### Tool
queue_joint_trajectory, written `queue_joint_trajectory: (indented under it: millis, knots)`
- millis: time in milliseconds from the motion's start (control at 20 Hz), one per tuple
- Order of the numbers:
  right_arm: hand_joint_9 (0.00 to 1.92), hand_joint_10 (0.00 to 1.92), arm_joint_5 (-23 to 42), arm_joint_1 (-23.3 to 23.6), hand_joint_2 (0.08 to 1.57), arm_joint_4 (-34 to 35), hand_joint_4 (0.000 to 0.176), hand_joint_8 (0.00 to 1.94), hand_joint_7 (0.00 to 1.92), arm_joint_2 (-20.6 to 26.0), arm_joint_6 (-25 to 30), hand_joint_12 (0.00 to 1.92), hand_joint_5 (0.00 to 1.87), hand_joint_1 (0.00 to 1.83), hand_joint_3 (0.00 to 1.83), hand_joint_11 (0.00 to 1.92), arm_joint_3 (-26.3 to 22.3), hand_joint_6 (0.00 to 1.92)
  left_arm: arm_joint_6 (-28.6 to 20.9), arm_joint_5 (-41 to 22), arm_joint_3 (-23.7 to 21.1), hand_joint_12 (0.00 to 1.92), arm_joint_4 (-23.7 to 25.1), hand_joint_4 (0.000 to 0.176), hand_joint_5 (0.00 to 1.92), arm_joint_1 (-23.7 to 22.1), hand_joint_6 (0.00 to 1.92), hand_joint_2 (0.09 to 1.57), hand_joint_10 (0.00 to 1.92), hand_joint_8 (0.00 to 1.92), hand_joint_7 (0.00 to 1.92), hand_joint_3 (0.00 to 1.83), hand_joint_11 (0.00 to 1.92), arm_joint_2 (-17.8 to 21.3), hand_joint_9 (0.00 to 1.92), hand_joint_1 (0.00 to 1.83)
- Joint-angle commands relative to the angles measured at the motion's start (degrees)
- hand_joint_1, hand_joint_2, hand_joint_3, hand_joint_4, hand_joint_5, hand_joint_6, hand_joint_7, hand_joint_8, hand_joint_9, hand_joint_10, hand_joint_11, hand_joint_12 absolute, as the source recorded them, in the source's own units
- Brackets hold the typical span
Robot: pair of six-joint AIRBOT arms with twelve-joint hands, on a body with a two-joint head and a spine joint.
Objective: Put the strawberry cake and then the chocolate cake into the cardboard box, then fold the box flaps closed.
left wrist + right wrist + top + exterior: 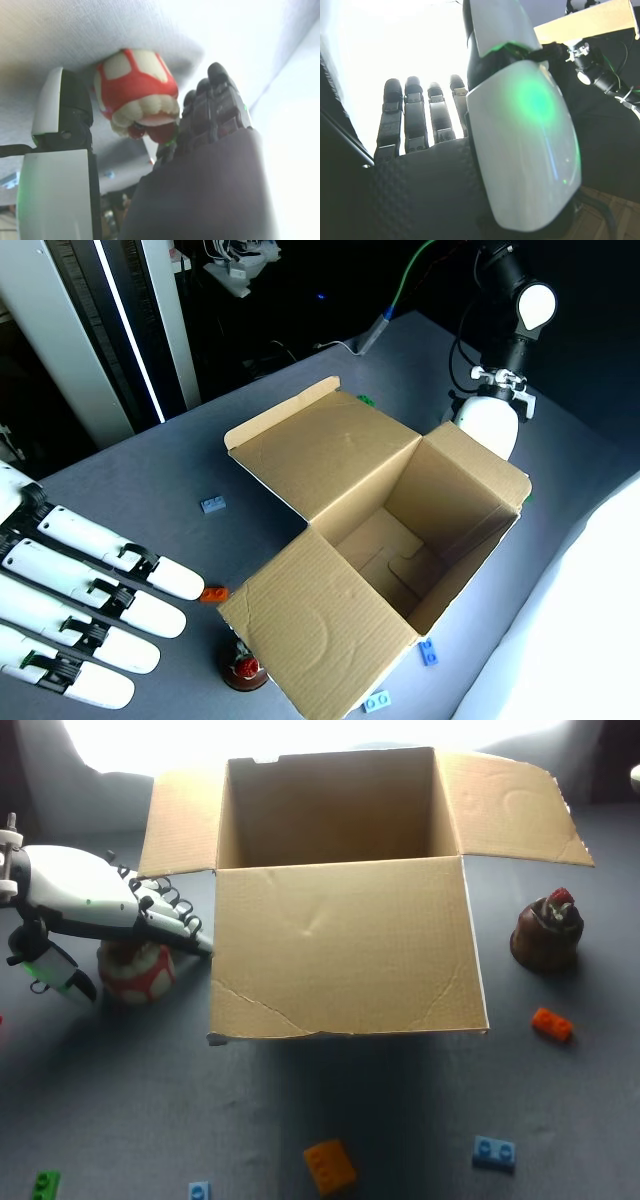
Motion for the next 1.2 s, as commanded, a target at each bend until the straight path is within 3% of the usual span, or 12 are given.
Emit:
queue_joint_trajectory:
  millis: [0, 50, 100, 150, 200, 300, 400, 450, 500, 750, 800, 1150]
  knots:
    - [0.10, 0.00, 6.7, 0.7, 1.01, 0.4, 0.021, 0.01, 0.08, 0.7, -0.1, 0.28, 0.02, 1.05, 0.00, 0.00, 0.3, 0.00, 0.3, 0.3, 0.1, 1.16, -3.0, 0.080, 0.29, 0.2, 0.06, 1.07, 0.06, 0.04, 0.31, 0.02, 0.00, 0.0, 0.29, 1.28]
    - [0.09, 0.00, 6.7, 0.7, 1.01, 0.4, 0.021, 0.00, 0.08, 0.7, -0.1, 0.25, 0.00, 1.05, 0.00, 0.00, 0.3, 0.00, 0.4, 0.4, 0.1, 1.29, -3.0, 0.075, 0.34, 0.2, 0.07, 1.11, 0.09, 0.05, 0.37, 0.03, 0.00, -0.1, 0.34, 1.27]
    - [0.11, 0.00, 6.7, 0.7, 1.01, 0.4, 0.022, 0.00, 0.09, 0.7, -0.1, 0.27, 0.01, 1.05, 0.00, 0.00, 0.3, 0.00, 0.4, 0.4, 0.1, 1.57, -3.0, 0.064, 0.40, 0.2, 0.10, 1.13, 0.62, 0.18, 0.40, 0.00, 0.00, -0.2, 0.27, 1.26]
    - [0.12, 0.00, 6.7, 0.7, 1.02, 0.4, 0.024, 0.00, 0.12, 0.7, -0.1, 0.32, 0.02, 1.03, 0.00, 0.00, 0.3, 0.00, 0.4, 0.4, 0.1, 1.80, -3.0, 0.023, 0.42, 0.2, 0.38, 1.09, 1.35, 0.96, 0.22, 0.00, 0.16, -0.3, 0.24, 1.29]
    - [0.12, 0.00, 6.7, 0.7, 1.02, 0.4, 0.024, 0.00, 0.12, 0.7, -0.1, 0.32, 0.02, 1.03, 0.00, 0.00, 0.3, 0.00, 0.4, 0.4, 0.1, 1.80, -3.0, 0.023, 0.42, 0.2, 0.38, 1.09, 1.35, 0.96, 0.22, 0.00, 0.16, -0.4, 0.24, 1.29]
    - [0.09, 0.00, 6.7, 0.7, 1.03, 0.4, 0.017, 0.00, 0.09, 0.7, -0.1, 0.24, 0.00, 1.04, 0.00, 0.00, 0.3, 0.00, 0.5, 0.4, 0.0, 1.91, -3.0, 0.010, 0.21, 0.2, 1.14, 1.11, 1.70, 1.48, 0.09, 0.00, 0.26, -0.5, 0.19, 1.33]
    - [0.10, 0.00, 6.7, 0.7, 1.03, 0.4, 0.020, 0.00, 0.07, 0.7, -0.1, 0.28, 0.00, 1.02, 0.00, 0.00, 0.3, 0.00, 0.5, 0.4, -0.1, 1.92, -3.0, 0.000, 0.22, 0.2, 1.42, 1.14, 1.89, 1.71, 0.09, 0.01, 0.37, -0.5, 0.24, 1.36]
    - [0.10, 0.01, 6.7, 0.6, 1.03, 0.4, 0.018, 0.01, 0.08, 0.7, -0.1, 0.28, 0.00, 1.03, 0.00, 0.00, 0.3, 0.00, 0.5, 0.4, -0.3, 1.92, -3.0, 0.000, 0.25, 0.2, 1.50, 1.13, 1.92, 1.79, 0.14, 0.00, 0.43, -0.4, 0.31, 1.40]
    - [0.10, 0.00, 6.7, 0.6, 1.03, 0.4, 0.016, 0.01, 0.09, 0.7, -0.1, 0.26, 0.01, 1.03, 0.00, 0.00, 0.3, 0.00, 0.5, 0.4, -0.5, 1.92, -3.0, 0.000, 0.28, 0.2, 1.52, 1.28, 1.92, 1.72, 0.46, 0.03, 0.46, -0.2, 0.37, 1.30]
    - [0.12, 0.00, 6.7, 0.6, 1.02, 0.4, 0.015, 0.00, 0.11, 0.7, -0.1, 0.39, 0.03, 1.03, 0.00, 0.00, 0.3, 0.00, 0.4, 0.0, -1.9, 1.92, -3.0, 0.000, 0.32, 0.1, 1.49, 1.34, 1.84, 1.75, 0.43, 0.01, 0.42, 1.3, 0.53, 1.44]
    - [0.11, 0.00, 6.7, 0.6, 1.02, 0.4, 0.014, 0.00, 0.09, 0.7, -0.1, 0.32, 0.02, 1.03, 0.00, 0.00, 0.3, 0.00, 0.4, -0.1, -2.3, 1.92, -3.0, 0.000, 0.44, 0.0, 1.55, 1.37, 1.90, 1.85, 0.43, 0.01, 0.42, 2.0, 0.52, 1.30]
    - [0.11, 0.00, 6.7, 0.6, 1.03, 0.4, 0.010, 0.00, 0.10, 0.7, -0.1, 0.33, 0.04, 1.03, 0.00, 0.00, 0.3, 0.00, 0.4, -2.1, -7.3, 1.92, -3.0, 0.000, 0.48, -3.8, 1.58, 1.39, 1.92, 1.88, 0.42, 0.00, 0.39, 8.6, 0.49, 1.25]
